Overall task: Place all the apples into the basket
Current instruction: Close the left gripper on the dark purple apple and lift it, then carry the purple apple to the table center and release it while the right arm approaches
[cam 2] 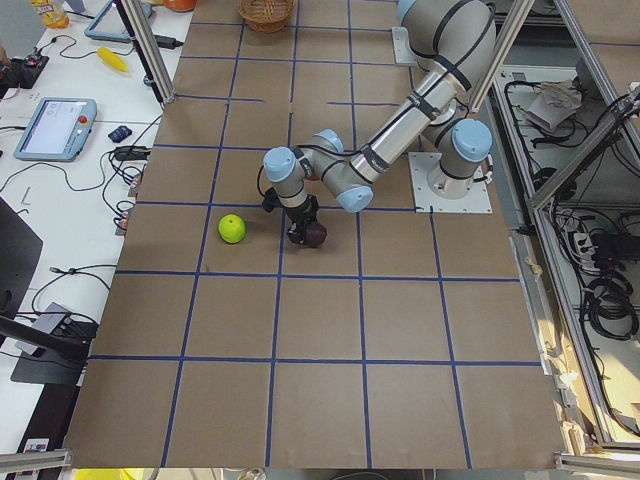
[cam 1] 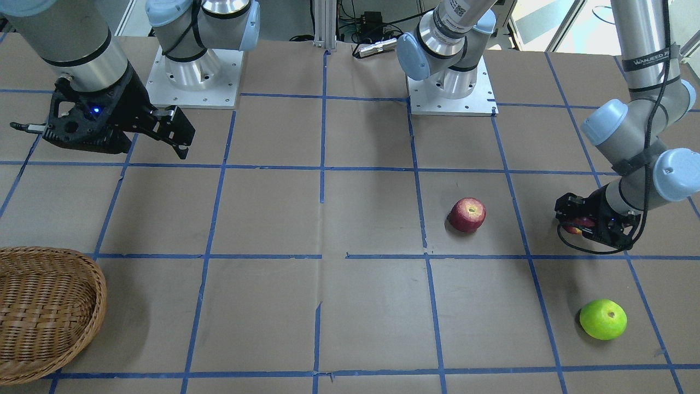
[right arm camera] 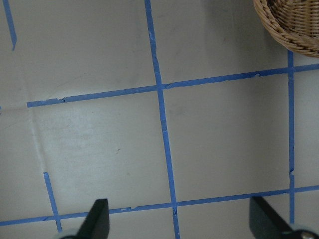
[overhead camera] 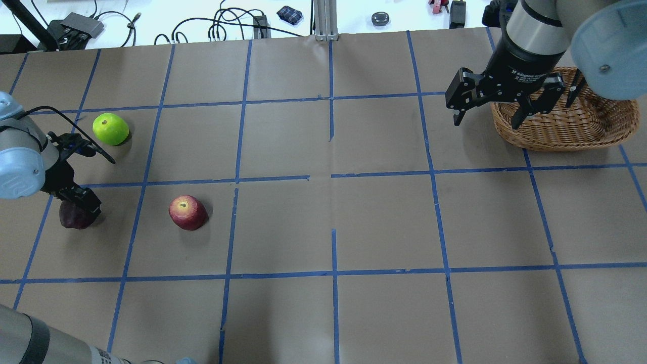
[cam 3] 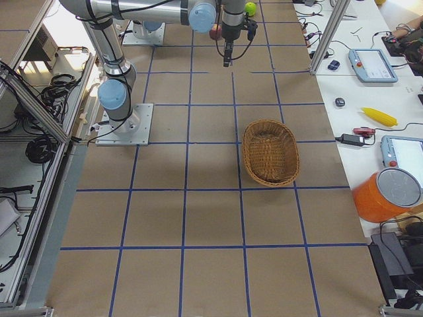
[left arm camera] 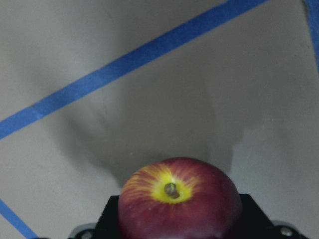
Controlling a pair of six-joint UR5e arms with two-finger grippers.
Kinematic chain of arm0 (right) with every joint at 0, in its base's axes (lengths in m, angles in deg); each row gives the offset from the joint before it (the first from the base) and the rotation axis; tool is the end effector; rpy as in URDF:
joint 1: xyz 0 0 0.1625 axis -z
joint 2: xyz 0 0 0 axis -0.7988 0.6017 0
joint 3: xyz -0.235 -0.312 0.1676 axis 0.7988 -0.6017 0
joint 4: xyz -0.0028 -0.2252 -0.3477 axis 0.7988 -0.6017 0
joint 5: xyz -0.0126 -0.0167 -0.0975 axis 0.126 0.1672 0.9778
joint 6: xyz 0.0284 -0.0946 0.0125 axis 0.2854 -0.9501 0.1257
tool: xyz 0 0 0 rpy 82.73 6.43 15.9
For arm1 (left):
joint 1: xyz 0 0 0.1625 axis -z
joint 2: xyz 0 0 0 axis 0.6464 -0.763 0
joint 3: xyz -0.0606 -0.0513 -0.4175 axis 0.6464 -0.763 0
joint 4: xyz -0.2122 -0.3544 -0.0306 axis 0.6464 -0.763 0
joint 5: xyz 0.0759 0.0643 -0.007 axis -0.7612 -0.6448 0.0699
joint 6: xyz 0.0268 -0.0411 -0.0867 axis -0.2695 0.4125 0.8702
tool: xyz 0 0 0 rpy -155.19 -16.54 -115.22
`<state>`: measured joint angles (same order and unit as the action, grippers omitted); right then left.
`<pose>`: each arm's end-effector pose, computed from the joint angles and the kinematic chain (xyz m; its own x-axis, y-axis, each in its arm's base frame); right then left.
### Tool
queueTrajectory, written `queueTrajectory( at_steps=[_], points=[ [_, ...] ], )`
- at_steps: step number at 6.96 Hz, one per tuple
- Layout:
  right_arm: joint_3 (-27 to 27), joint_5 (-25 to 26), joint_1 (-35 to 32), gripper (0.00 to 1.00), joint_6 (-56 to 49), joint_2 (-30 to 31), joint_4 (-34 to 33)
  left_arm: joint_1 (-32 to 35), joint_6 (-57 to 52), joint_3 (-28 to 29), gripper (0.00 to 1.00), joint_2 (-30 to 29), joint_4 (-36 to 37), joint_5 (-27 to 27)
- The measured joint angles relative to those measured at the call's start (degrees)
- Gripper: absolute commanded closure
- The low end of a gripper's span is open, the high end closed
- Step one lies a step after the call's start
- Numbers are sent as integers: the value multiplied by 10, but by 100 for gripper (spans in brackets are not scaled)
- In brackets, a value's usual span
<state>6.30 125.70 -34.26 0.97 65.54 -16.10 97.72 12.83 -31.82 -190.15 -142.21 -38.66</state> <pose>0.1116 -0.5019 0.4618 -0.9924 0.1216 -0.0177 0.1207 0.9916 0.0464 0.1960 -0.5245 0.2092 -0.9503 0.3112 0.0055 0.3051 0.9277 0.2152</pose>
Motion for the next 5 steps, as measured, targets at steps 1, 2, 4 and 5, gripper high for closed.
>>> queueTrajectory(
  at_steps=[1, 2, 4, 5],
  points=[
    [0, -1, 0, 0, 0, 0, 0, 25, 70, 39, 84, 9, -55, 20],
    [0, 0, 0, 0, -1, -1, 0, 68, 150, 78, 84, 20, -110, 34],
    [1, 2, 0, 0, -2, -5, 0, 177, 346, 114, 84, 40, -163, 76],
    [1, 1, 1, 0, -1, -6, 1, 242, 418, 119, 83, 39, -163, 93]
  ],
)
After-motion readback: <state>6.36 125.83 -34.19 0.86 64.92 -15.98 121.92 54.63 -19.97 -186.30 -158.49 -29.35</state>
